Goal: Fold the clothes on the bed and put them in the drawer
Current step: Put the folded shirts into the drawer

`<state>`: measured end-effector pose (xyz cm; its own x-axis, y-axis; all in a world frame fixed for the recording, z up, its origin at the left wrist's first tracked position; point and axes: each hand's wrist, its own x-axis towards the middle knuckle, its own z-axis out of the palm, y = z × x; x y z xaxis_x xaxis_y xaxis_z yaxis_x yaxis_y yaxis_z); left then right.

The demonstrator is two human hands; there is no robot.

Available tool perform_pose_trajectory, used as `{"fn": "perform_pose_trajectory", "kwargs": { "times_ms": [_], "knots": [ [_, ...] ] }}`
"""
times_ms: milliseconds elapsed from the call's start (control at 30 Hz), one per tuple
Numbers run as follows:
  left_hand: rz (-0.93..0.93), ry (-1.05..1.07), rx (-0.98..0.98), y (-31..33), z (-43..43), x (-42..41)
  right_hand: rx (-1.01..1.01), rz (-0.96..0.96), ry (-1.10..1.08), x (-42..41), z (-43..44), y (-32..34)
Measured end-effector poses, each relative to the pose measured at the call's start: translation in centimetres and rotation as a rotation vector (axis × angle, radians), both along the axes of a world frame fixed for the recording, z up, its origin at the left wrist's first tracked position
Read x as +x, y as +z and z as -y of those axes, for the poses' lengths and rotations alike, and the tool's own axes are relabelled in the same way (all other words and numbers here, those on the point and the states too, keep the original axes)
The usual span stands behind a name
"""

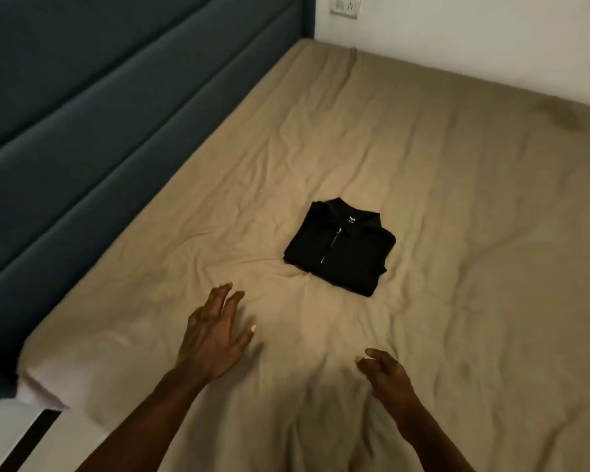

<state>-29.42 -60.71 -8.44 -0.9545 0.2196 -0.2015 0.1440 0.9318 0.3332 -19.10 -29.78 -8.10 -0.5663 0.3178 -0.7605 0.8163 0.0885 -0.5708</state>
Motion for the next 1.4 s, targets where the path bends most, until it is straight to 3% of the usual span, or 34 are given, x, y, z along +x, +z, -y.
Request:
{"fn": "perform_pose_trajectory", "kwargs": {
  "times_ms": [167, 267, 433, 600, 667, 800, 933, 1067, 1133, 1167, 1300, 1400],
  "knots": [
    [-0.031, -0.052, -0.080, -12.1, -1.2, -10.9, 0.006, 0.054, -0.163, -7.5, -1.7, -4.8],
    [-0.047, 0.072, -0.069, -18.6, -2.3, -16.6, 0.043, 0.003, -0.289, -13.6, -2.1, -8.0],
    [-0.155, 0.143, -0.107, -26.6, -4.1, -18.9, 0.250, -0.052, -0.402, -23.4, -4.5, -15.7],
    [-0.252, 0.159, -0.119, -29.6, -4.1, -19.1, 0.570, 0.203, -0.247, -29.7, -3.8, -19.7],
    [-0.252, 0.158, -0.115, -29.6, -4.1, -19.1, 0.465, 0.157, -0.364, -30.3, -4.0, -19.3],
    [-0.238, 0.155, -0.088, -29.0, -3.9, -19.1, -0.054, 0.119, -0.504, -29.9, -5.2, -16.0],
    [-0.204, 0.139, -0.036, -27.7, -3.6, -19.5, -0.227, 0.011, -0.443, -29.5, -3.4, -11.8],
    [-0.002, 0.154, 0.049, -25.0, -2.9, -19.7, -0.335, -0.128, -0.468, -27.9, -0.5, -7.6],
    [0.221, 0.226, 0.174, -22.3, -2.9, -19.9, -0.387, -0.147, -0.472, -27.0, 0.9, -5.4],
    [0.346, 0.308, 0.326, -20.2, -3.1, -19.6, -0.415, -0.158, -0.469, -26.4, 1.5, -3.8],
    [0.999, 0.937, 1.169, -12.1, -4.2, -13.2, -0.544, -0.202, -0.449, -22.4, 3.8, 2.8],
    [1.292, 1.056, 1.589, -6.5, -4.7, -5.6, -0.615, -0.230, -0.390, -18.0, 4.9, 7.9]
  ]
}}
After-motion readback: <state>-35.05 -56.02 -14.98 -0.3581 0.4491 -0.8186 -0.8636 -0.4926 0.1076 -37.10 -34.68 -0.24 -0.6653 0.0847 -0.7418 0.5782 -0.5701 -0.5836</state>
